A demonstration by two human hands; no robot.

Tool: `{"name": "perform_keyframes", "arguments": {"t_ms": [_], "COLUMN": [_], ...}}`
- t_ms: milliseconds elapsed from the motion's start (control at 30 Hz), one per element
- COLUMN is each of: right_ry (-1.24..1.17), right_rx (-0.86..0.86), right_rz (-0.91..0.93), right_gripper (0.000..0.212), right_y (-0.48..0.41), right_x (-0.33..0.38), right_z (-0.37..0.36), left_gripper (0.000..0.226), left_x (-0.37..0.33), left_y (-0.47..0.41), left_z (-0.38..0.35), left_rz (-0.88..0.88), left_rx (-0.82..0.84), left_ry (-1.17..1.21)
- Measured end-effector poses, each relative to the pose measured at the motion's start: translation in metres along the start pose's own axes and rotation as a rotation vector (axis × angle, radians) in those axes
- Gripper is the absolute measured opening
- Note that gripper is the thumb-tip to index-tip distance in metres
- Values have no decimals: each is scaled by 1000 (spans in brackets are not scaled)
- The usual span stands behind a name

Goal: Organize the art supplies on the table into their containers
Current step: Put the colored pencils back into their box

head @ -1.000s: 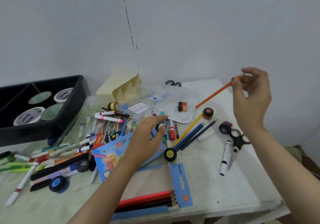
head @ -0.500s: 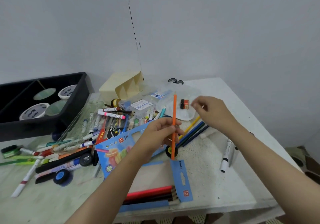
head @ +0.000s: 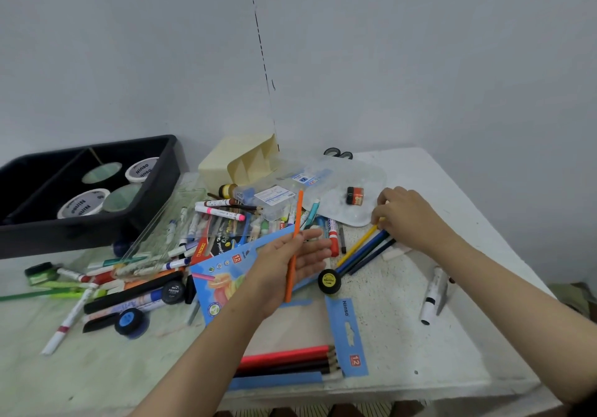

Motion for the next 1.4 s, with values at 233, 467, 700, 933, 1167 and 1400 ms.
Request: {"name": "perform_keyframes", "arguments": {"t_ms": [233, 467, 700, 933, 1167, 1400], "right_ry": [-15, -558, -1225, -1160, -847, -540], "right_rx": [80, 90, -191, 52, 157, 262], "right_rz": [53, -72, -77, -81, -142, -80], "right_gripper": [15, 22, 8, 10, 26, 16], "right_y": [-3, 4, -7, -21, -18, 7], "right_x": [-2, -7, 19, 49, 54, 41], "right_z": [6, 60, 114, 94, 58, 25], "left_gripper": [35, 36, 37, 38, 30, 28], "left_x": [-5, -10, -13, -8, -5, -3], "left_y": [2, 0, -5, 5, 13, 15], "left_z": [3, 13, 4, -12, -8, 7], "left_rz": [-38, -76, -80, 44, 72, 43], "left_rx": [-4, 0, 2, 213, 185, 96], "left_ry": [31, -32, -116, -198, -126, -90]}}
Point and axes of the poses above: each hand's wrist, its own y-axis away from the middle knuckle, its own z-axis out of the back of the hand, x = y × z, the point moved 5 cm from there along -y, towards the middle knuckle, and after that the axes turned 3 degrees about z, right-handed, at the moved point
